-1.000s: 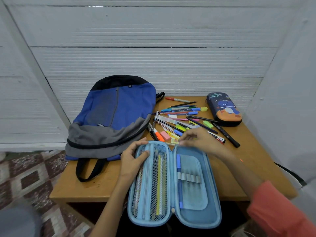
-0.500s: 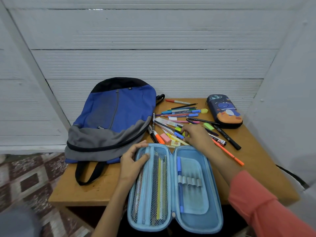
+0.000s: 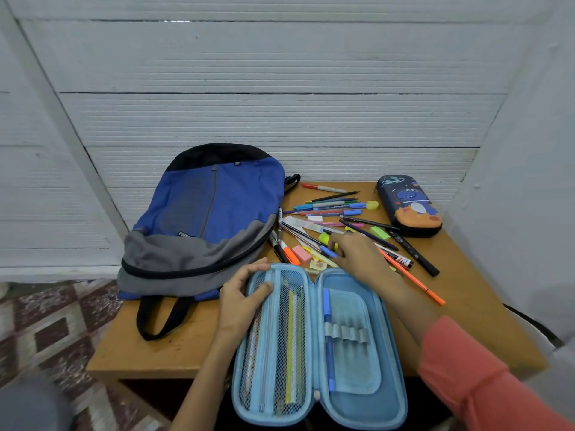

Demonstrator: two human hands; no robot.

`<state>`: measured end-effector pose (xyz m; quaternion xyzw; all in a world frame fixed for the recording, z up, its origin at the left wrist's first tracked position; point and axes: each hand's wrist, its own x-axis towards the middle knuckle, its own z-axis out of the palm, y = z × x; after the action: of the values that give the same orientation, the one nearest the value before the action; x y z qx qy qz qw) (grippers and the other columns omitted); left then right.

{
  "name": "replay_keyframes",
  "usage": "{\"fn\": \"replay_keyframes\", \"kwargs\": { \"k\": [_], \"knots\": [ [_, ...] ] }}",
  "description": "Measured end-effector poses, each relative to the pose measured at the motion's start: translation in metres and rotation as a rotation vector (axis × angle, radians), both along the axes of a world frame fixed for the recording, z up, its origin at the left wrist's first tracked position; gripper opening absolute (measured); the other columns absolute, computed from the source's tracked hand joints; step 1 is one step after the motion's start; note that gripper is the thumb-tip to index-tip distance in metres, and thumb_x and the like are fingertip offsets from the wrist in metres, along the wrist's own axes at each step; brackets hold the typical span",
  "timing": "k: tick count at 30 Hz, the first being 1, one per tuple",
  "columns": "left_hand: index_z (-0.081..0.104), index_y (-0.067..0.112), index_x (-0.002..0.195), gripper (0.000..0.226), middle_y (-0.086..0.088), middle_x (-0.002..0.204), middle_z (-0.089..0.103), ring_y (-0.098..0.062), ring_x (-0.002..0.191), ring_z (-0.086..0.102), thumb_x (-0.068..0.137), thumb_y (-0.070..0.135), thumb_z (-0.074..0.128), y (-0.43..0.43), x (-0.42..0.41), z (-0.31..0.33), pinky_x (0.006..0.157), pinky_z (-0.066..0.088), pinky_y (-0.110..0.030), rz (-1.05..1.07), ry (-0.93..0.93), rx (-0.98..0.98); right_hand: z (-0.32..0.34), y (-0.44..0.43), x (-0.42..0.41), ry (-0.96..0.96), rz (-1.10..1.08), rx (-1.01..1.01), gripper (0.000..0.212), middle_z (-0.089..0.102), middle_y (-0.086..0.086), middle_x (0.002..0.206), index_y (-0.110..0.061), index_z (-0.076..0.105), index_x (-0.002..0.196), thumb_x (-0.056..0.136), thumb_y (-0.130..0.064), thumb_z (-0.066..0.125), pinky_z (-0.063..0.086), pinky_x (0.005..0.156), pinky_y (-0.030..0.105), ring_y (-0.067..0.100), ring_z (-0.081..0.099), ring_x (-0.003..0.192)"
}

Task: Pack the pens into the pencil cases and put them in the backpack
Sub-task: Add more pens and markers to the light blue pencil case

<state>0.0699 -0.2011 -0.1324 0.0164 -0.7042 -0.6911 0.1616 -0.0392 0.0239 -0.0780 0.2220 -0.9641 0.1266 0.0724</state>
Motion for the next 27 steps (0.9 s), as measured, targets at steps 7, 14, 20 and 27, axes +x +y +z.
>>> {"fn": "replay_keyframes", "kwargs": {
  "k": [7,14,20,27],
  "knots": [
    [0.071,0.018,0.097,0.027,0.004,0.125,0.065,-0.007,0.118,0.06,0.08,-0.004,0.072,0.0,0.0,0.0,0.096,0.048,-0.02,-0.004,0.011,-0.011,0.03,0.008,0.011,0.221,-0.019,-0.589,0.036,0.052,-0.002,0.077,-0.011,0.064,0.113,0.078,-0.004,0.065,0.04,0.057,0.028,0.011,0.047,0.065],
    [0.069,0.015,0.098,0.028,0.002,0.124,0.066,-0.007,0.118,0.06,0.081,-0.008,0.069,-0.001,0.0,-0.002,0.096,0.047,-0.018,-0.002,0.017,-0.033,0.052,0.022,0.024,-0.179,-0.031,-1.004,0.053,0.054,0.003,0.07,-0.02,0.052,0.127,0.082,0.006,0.064,0.058,0.06,0.035,0.026,0.067,0.063],
    [0.068,0.021,0.096,0.031,0.001,0.121,0.066,-0.006,0.117,0.06,0.082,-0.007,0.069,0.0,0.004,0.0,0.095,0.046,-0.015,-0.002,0.016,-0.065,0.031,0.023,0.042,-0.461,-0.051,-1.031,0.046,0.055,0.006,0.07,-0.005,0.058,0.124,0.081,0.007,0.069,0.056,0.051,0.028,0.02,0.064,0.056],
    [0.068,0.022,0.097,0.031,-0.001,0.122,0.066,-0.008,0.118,0.06,0.082,-0.006,0.069,0.0,0.001,0.002,0.1,0.046,-0.023,0.0,0.007,-0.063,0.015,0.012,0.048,-0.537,-0.113,-1.003,0.044,0.056,0.012,0.094,-0.007,0.057,0.121,0.081,0.004,0.071,0.06,0.056,0.034,0.027,0.067,0.064]
  ]
}}
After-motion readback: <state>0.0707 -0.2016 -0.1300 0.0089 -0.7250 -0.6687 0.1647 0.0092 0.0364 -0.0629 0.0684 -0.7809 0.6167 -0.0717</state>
